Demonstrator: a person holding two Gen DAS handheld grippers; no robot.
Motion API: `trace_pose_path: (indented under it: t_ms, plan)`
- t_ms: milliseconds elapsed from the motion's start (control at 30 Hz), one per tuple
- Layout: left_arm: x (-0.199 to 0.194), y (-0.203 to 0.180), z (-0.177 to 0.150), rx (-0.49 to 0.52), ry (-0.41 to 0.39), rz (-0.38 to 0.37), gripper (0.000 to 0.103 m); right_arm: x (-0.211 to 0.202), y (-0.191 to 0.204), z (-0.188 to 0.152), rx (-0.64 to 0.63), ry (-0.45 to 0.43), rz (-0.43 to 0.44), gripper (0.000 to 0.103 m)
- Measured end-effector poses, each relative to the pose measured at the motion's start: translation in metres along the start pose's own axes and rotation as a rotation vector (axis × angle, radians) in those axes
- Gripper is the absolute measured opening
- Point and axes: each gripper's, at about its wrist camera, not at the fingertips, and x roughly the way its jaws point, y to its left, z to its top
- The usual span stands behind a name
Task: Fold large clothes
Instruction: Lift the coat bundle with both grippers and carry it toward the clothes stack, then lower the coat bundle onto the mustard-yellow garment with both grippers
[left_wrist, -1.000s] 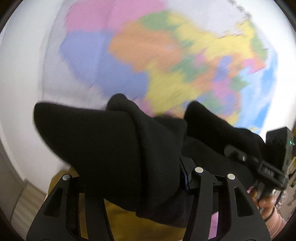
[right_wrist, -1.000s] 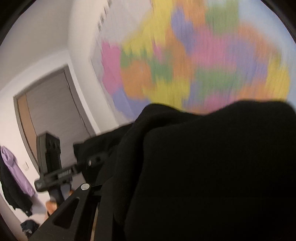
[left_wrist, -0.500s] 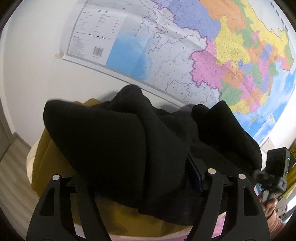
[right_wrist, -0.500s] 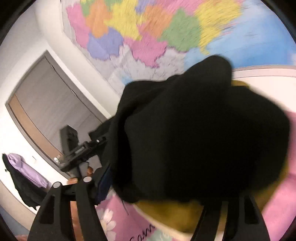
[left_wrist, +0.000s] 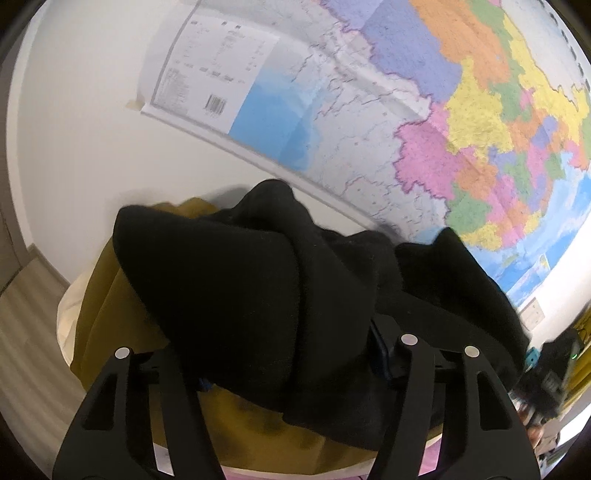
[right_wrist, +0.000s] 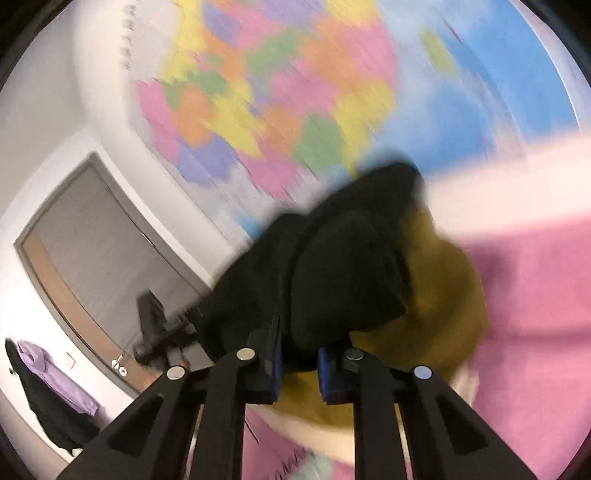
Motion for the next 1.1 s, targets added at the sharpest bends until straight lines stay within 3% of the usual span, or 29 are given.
trace_pose_path:
  t_ms: [67, 133, 167, 200, 267, 400, 500, 567, 733, 800, 867, 967, 1100]
  plan:
    - [0.005, 0.003, -0.007, -0.011, 0.013, 0.024, 0.075, 0.009, -0.032, -0.008, 0.122, 0.074, -0.006, 0.020]
    - [0.003, -0.004, -0.013, 0.036, -0.001, 0.065, 0.078, 0.005, -0.036, -0.015, 0.122, 0.091, -0.024, 0.024]
    - [-0.002, -0.008, -0.015, 0.057, -0.016, 0.101, 0.084, 0.001, -0.029, -0.015, 0.079, 0.097, -0.042, 0.030]
    - [-0.008, -0.012, -0.016, 0.077, -0.039, 0.152, 0.093, -0.004, -0.021, -0.014, 0.037, 0.103, -0.068, 0.045]
    - [-0.021, -0.015, -0.017, 0.093, -0.080, 0.192, 0.094, -0.014, -0.001, -0.010, -0.066, 0.103, -0.164, 0.061]
    - [-0.058, -0.022, -0.027, 0.084, -0.193, 0.235, 0.093, -0.033, 0.037, -0.004, -0.242, 0.127, -0.166, 0.060]
    - [-0.084, -0.043, -0.034, 0.139, -0.270, 0.238, 0.096, -0.037, 0.079, -0.003, -0.449, 0.057, -0.203, 0.058]
    - [-0.087, -0.064, -0.033, 0.211, -0.271, 0.215, 0.097, -0.023, 0.094, 0.006, -0.502, 0.048, -0.185, 0.058]
    - [-0.047, -0.092, -0.029, 0.270, -0.201, 0.232, 0.096, 0.041, 0.103, 0.039, -0.501, 0.031, -0.223, 0.057]
    - [-0.028, -0.090, -0.029, 0.278, -0.166, 0.262, 0.096, 0.067, 0.093, 0.046, -0.474, 0.086, -0.242, 0.057]
    - [-0.012, -0.083, -0.030, 0.272, -0.142, 0.306, 0.097, 0.085, 0.071, 0.048, -0.424, 0.117, -0.321, 0.056]
    - [0.002, -0.072, -0.035, 0.282, -0.114, 0.317, 0.097, 0.084, 0.039, 0.043, -0.367, 0.132, -0.315, 0.057]
    - [0.006, -0.071, -0.040, 0.300, -0.098, 0.338, 0.098, 0.078, 0.027, 0.037, -0.333, 0.142, -0.302, 0.057]
